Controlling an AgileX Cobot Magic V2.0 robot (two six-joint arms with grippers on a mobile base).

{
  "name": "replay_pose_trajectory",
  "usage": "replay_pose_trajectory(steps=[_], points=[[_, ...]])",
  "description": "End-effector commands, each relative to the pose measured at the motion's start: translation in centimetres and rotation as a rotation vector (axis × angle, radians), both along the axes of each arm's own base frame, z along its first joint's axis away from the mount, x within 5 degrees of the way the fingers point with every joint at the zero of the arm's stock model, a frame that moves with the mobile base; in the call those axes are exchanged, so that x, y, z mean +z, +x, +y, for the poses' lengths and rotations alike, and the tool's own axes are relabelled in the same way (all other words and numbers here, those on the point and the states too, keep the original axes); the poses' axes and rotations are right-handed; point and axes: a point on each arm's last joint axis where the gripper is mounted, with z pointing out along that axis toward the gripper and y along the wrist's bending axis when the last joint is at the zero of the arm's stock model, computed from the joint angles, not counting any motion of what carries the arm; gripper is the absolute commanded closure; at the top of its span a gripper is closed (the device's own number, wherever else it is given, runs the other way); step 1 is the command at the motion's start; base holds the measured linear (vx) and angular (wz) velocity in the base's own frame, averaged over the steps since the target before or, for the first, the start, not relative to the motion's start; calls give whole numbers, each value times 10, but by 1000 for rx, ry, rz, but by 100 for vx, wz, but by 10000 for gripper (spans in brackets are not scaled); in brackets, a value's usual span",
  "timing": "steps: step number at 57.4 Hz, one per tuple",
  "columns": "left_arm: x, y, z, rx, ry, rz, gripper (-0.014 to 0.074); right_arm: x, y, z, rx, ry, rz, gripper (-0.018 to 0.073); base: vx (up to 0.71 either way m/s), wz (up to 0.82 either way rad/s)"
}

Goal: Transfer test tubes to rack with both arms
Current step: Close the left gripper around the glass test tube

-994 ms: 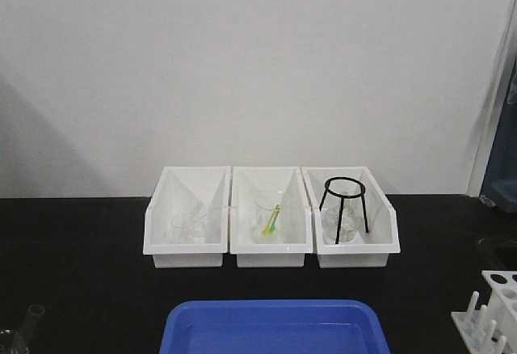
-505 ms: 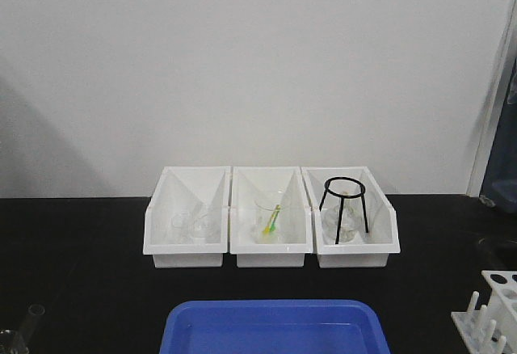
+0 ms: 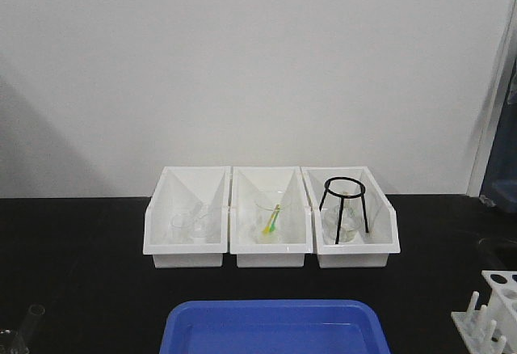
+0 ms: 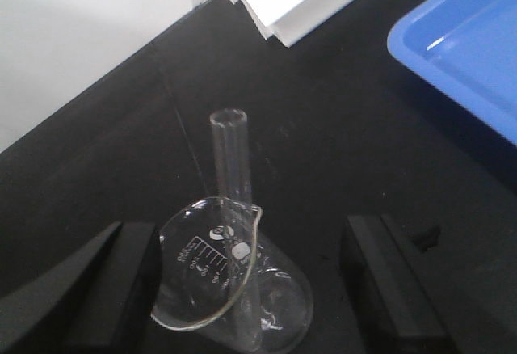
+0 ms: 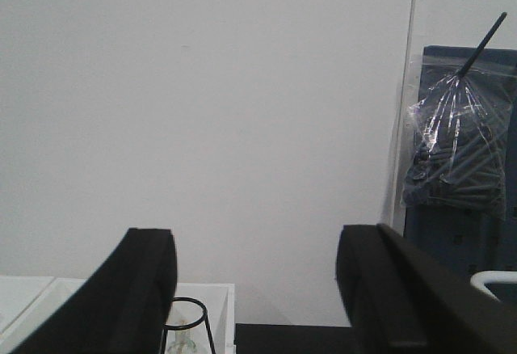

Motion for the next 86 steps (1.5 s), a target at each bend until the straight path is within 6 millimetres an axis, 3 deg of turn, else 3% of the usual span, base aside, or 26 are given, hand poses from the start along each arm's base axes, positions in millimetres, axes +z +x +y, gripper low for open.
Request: replay_pose_trajectory(steps=[1, 23, 39, 59, 86], points=[[8, 8, 0, 6, -25, -202, 45, 20, -4, 0, 0, -11, -120, 128, 0, 0], [-14, 39, -4, 19, -41, -273, 45, 20, -5, 0, 1, -11, -129, 175, 0, 0], [-26, 52, 7, 191, -137, -293, 45, 20, -5, 0, 1, -11, -129, 175, 0, 0], [-23, 78, 2, 183, -135, -257, 45, 20, -5, 0, 1, -11, -129, 175, 0, 0], [-42, 86, -3, 122, -82, -196, 45, 20, -5, 0, 1, -11, -129, 175, 0, 0]])
